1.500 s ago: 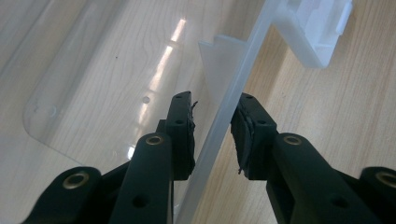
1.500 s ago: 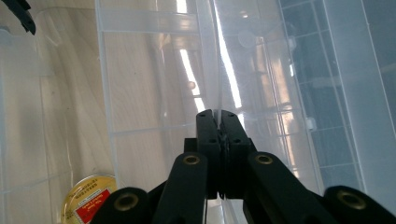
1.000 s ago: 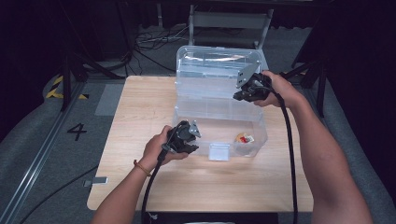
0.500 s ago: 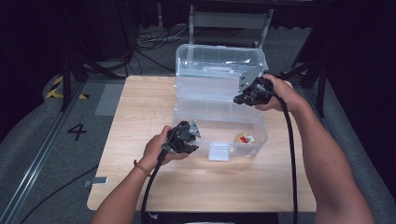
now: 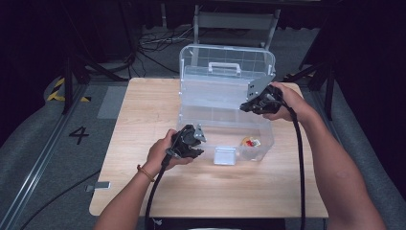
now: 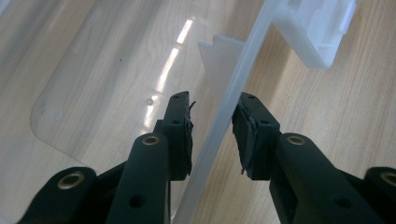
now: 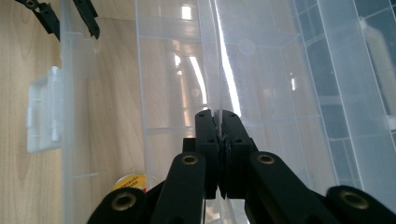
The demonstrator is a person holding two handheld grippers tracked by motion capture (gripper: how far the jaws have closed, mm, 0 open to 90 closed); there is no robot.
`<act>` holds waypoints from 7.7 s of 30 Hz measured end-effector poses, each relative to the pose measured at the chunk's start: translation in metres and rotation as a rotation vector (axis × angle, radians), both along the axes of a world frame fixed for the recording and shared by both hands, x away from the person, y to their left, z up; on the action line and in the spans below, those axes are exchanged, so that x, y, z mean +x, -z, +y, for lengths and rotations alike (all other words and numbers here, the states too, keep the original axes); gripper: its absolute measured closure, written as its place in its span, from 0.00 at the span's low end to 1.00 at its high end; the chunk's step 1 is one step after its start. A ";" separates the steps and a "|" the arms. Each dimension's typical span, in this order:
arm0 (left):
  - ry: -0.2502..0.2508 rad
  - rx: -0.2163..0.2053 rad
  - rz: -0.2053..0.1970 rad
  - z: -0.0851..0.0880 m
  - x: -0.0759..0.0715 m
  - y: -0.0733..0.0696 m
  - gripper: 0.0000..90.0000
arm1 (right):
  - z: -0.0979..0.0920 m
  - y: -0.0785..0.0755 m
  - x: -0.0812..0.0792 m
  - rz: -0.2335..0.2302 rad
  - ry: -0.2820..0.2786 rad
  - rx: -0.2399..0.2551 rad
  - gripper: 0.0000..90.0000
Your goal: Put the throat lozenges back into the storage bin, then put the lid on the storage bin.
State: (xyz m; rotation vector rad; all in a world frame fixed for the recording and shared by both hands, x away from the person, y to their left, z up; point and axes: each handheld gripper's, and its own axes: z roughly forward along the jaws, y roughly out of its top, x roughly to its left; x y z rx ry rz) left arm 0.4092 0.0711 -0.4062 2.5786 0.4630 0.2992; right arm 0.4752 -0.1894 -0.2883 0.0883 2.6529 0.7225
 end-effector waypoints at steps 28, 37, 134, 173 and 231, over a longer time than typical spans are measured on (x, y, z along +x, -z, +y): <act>0.067 -0.057 -0.053 0.001 -0.007 -0.007 0.83 | -0.007 0.013 -0.022 -0.034 0.051 0.088 0.94; 0.067 -0.056 -0.062 -0.003 -0.007 -0.005 0.83 | -0.005 0.016 -0.028 -0.019 0.081 0.091 0.93; -0.311 -0.576 -0.288 0.090 0.092 -0.106 1.00 | -0.016 0.038 -0.055 -0.100 0.203 0.176 0.79; -0.213 -0.514 -0.319 0.089 0.056 -0.101 1.00 | -0.064 0.042 -0.075 -0.080 0.258 0.256 0.84; -0.178 -0.369 -0.308 0.087 -0.023 -0.041 1.00 | -0.117 0.084 -0.100 0.001 0.375 0.358 0.71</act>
